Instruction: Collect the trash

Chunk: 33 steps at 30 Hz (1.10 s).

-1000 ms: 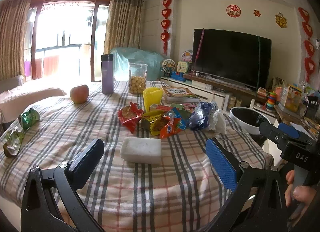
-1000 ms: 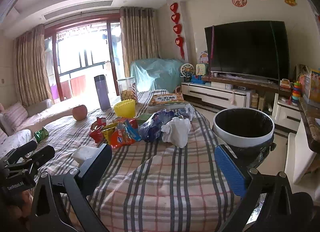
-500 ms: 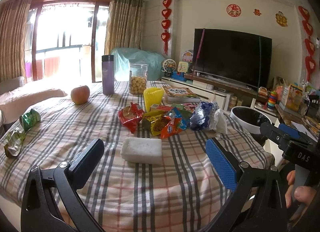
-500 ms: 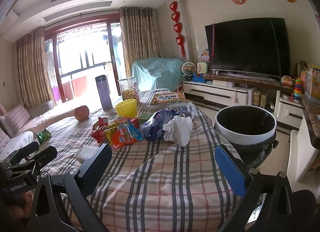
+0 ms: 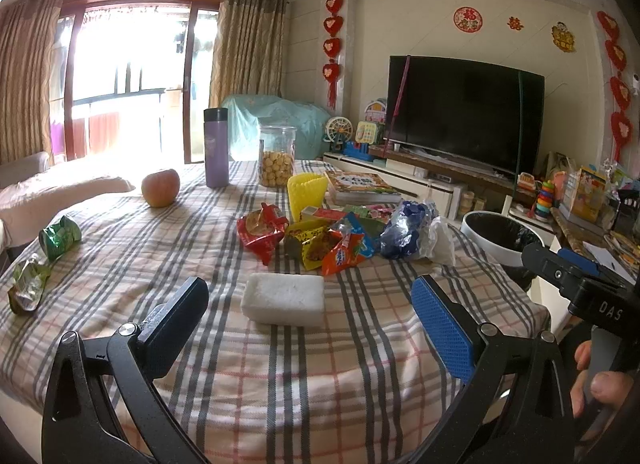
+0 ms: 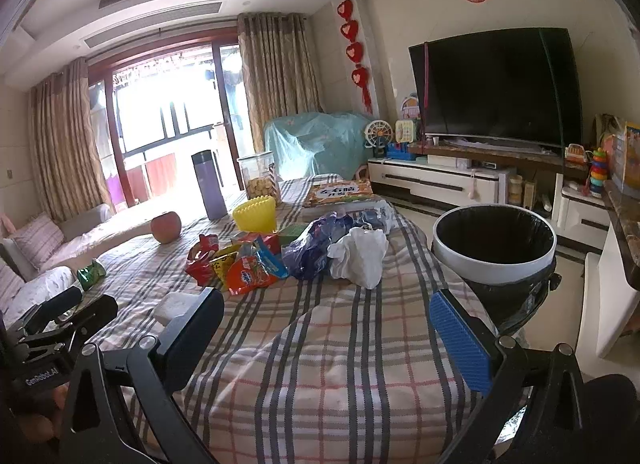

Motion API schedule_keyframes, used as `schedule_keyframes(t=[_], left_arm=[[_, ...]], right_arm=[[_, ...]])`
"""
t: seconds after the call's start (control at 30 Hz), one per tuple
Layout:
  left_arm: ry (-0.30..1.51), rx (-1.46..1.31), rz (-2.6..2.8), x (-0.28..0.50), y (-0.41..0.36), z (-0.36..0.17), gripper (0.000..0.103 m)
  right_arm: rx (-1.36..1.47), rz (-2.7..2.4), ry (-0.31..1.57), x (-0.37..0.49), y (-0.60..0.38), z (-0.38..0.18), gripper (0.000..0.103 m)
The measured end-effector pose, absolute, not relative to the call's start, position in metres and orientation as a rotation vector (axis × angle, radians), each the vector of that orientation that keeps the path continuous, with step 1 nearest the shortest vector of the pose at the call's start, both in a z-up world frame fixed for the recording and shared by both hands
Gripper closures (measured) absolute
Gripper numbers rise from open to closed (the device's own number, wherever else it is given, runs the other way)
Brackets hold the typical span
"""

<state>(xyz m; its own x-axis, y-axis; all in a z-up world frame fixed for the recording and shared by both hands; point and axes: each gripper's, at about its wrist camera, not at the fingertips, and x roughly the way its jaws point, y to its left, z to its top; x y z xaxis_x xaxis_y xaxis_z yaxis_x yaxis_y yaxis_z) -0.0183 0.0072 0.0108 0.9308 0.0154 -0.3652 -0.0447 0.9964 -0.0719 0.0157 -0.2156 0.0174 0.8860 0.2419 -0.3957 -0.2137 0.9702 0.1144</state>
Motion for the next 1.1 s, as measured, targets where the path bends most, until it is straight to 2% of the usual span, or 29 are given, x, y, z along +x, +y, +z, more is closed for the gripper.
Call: schedule_keyframes(t=[0.6, 1.1], left_arm=[[0.393, -0.088, 0.03, -0.016, 0.009, 0.002, 0.0], [0.508, -0.098, 0.042, 0.013, 0.015, -0.019, 0.0]], right_arm=[[0.083, 0.243, 0.434, 0.016, -0.215, 0.014, 0.0], [0.133, 0.258, 0.541, 0.046, -0.228, 0.002, 0.0]])
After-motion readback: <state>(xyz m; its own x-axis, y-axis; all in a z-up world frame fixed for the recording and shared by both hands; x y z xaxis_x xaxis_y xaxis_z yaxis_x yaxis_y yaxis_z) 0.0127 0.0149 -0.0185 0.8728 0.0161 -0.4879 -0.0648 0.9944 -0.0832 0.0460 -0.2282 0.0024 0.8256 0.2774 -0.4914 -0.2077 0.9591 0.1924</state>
